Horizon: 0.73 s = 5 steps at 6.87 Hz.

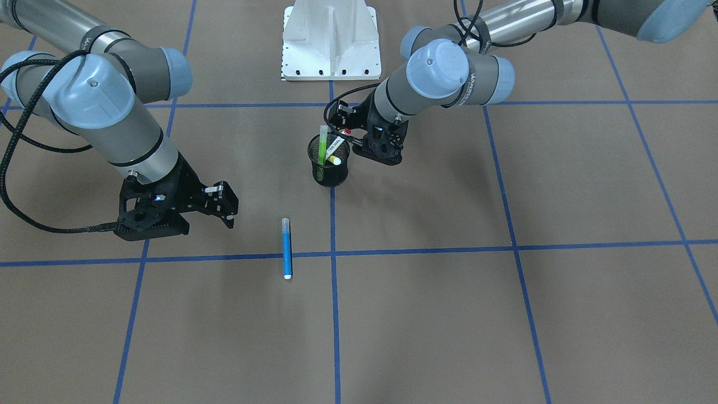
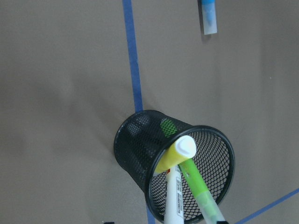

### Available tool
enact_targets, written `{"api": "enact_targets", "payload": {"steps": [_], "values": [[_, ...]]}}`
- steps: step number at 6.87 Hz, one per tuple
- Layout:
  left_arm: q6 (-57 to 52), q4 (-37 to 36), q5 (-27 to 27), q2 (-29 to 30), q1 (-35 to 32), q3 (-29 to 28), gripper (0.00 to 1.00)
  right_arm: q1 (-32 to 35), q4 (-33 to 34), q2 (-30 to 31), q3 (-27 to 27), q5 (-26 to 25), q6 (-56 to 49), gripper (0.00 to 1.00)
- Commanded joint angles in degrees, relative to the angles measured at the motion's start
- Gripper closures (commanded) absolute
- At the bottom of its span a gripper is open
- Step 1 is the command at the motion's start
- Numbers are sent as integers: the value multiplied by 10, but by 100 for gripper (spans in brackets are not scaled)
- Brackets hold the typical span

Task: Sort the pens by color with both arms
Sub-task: 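Lower the left gripper into the cup and grasp the red-capped white marker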

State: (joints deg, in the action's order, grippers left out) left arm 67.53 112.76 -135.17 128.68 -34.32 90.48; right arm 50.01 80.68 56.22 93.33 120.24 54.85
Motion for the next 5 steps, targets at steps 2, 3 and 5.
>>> {"api": "enact_targets", "payload": {"steps": [2, 3, 5], "values": [[-4, 0, 0, 1, 4, -6, 35, 1, 0, -1, 4, 3, 1, 15], [-4, 1, 0, 3, 4, -8, 38, 0, 2, -1, 4, 3, 1, 15], [-4, 2, 0, 10, 4, -12, 49, 1, 2, -1, 4, 4, 1, 15]]}}
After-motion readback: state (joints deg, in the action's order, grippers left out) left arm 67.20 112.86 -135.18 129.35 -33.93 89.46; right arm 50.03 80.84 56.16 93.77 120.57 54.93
